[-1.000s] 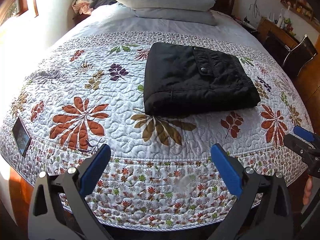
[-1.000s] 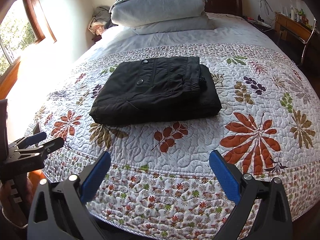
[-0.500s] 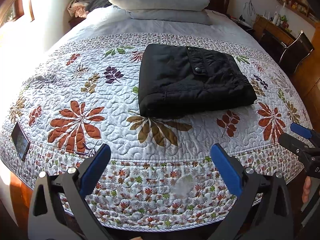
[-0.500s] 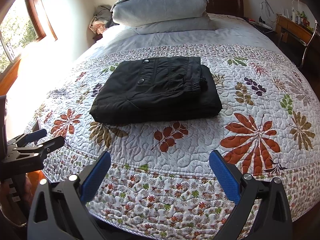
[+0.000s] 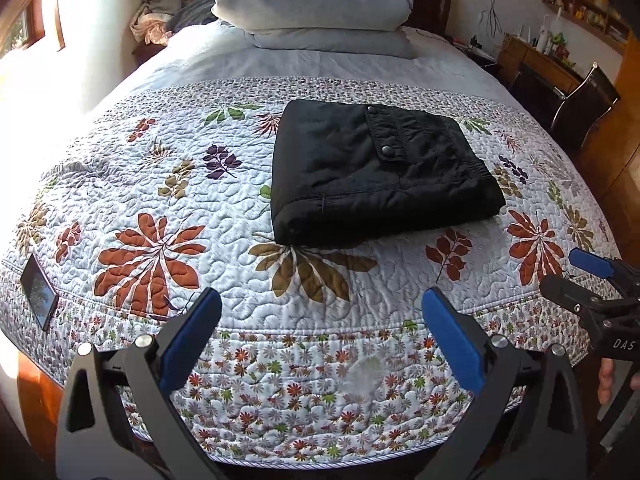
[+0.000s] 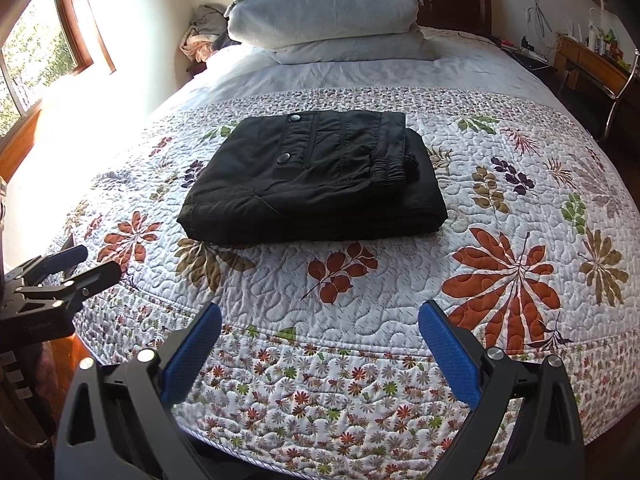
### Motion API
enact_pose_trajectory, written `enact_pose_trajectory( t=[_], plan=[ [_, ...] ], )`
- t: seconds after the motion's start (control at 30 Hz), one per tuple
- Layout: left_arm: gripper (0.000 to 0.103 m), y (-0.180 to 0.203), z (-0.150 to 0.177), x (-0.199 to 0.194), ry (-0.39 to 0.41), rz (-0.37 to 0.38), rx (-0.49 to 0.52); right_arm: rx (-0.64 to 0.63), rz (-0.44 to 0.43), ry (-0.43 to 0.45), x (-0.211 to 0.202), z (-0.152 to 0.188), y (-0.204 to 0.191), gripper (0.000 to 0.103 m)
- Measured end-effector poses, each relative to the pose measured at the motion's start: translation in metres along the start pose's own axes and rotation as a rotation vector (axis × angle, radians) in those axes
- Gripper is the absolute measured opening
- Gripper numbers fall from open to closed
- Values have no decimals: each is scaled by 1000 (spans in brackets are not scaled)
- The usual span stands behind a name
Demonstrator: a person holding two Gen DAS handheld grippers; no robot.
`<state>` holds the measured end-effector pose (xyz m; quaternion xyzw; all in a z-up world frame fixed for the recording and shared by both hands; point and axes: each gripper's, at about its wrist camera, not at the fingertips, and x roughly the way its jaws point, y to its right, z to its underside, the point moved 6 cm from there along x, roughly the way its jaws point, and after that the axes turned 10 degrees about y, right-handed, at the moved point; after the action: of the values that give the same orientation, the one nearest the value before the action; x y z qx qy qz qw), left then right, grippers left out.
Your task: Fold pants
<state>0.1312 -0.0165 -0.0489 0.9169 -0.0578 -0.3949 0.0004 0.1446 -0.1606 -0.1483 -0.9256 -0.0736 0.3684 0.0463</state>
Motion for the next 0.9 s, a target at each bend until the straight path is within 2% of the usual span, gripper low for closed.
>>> enact_pose_trajectory(
  t=[0.17, 0.37, 0.9],
  plan=[
    [100, -4, -4, -3, 27, -71, 33, -3, -2, 2, 0, 0, -1, 99],
    [100, -3, -5, -4, 26, -21, 0, -13, 10, -4, 4, 1, 2, 99],
    [100, -1, -4, 1, 10, -32, 13, -9, 20, 5, 1, 0, 5, 99]
  ],
)
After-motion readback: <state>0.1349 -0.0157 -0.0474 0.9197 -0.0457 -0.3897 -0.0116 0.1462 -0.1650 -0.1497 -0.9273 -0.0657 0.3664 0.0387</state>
